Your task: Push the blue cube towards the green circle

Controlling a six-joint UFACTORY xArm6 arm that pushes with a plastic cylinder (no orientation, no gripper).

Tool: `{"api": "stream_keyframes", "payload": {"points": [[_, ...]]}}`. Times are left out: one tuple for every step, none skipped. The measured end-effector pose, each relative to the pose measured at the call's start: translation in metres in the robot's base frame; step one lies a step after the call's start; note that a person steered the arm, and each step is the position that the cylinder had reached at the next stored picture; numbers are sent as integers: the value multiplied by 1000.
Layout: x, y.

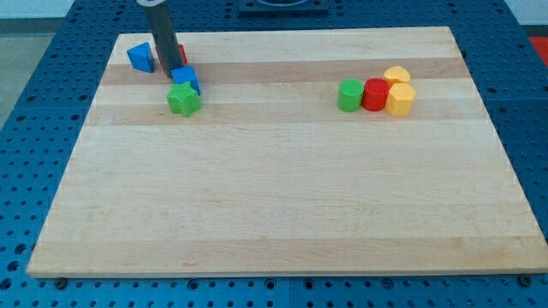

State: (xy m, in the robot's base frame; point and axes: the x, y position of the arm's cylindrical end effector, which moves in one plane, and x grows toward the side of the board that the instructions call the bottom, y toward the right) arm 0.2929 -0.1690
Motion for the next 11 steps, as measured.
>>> {"api": "stream_keyframes", "payload": {"points": [[-10, 31], [-15, 59], [-15, 53], [-15, 25], [-15, -3], [-12, -25], [1, -32], [25, -30], [29, 3], [29, 47], [29, 90]]}}
